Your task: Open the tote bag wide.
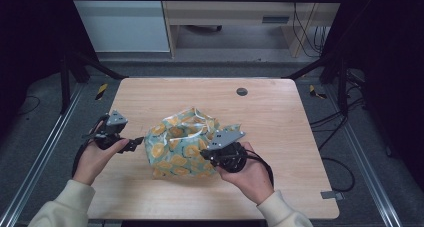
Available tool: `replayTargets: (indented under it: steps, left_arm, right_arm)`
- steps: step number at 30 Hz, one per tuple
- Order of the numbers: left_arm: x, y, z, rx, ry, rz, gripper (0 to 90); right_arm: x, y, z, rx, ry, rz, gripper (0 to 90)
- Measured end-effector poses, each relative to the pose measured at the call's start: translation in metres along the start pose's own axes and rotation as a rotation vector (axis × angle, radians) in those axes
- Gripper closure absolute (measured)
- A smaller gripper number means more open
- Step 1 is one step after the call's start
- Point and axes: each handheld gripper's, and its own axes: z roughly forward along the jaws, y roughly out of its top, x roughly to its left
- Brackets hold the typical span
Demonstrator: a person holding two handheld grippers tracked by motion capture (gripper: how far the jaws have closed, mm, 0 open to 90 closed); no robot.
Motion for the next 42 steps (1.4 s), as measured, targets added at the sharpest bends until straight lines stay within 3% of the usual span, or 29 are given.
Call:
replayTargets:
  steps: [6, 10, 13, 18, 21, 23, 28, 31, 37, 42]
  left_arm:
    - [-0.011, 0.034, 0.014, 0.063, -0.056, 0.089, 15.3]
    - [-0.017, 0.051, 0.024, 0.065, -0.067, 0.104, 15.2]
    - [-0.022, 0.063, 0.037, 0.108, -0.078, 0.137, 14.3]
    - [-0.028, 0.070, 0.059, 0.160, -0.096, 0.156, 14.6]
    - [-0.033, 0.069, 0.068, 0.225, -0.121, 0.177, 24.2]
    - [-0.036, 0.069, 0.071, 0.250, -0.113, 0.191, 37.8]
    - [-0.034, 0.071, 0.067, 0.215, -0.125, 0.161, 73.8]
    - [-0.034, 0.072, 0.063, 0.189, -0.131, 0.151, 82.9]
    - [-0.038, 0.077, 0.040, 0.082, -0.121, 0.140, 87.6]
    - [-0.045, 0.077, 0.021, 0.035, -0.129, 0.144, 88.1]
  right_arm:
    - [-0.003, -0.006, 0.004, 0.003, -0.005, 0.010, 89.5]
    - [-0.004, -0.011, 0.005, 0.007, -0.004, 0.013, 89.0]
    - [-0.005, -0.014, 0.005, 0.005, -0.004, 0.020, 88.6]
    - [-0.007, -0.020, 0.002, -0.001, -0.008, 0.031, 88.0]
    - [-0.008, -0.024, 0.001, -0.003, -0.007, 0.032, 87.7]
    - [-0.009, -0.026, 0.000, -0.003, -0.010, 0.036, 87.7]
    - [-0.013, -0.030, 0.000, 0.002, -0.016, 0.049, 87.6]
    - [-0.014, -0.030, 0.001, 0.004, -0.019, 0.051, 87.6]
    - [-0.017, -0.033, -0.003, 0.005, -0.043, 0.055, 87.6]
    - [-0.019, -0.036, -0.010, -0.001, -0.067, 0.062, 87.6]
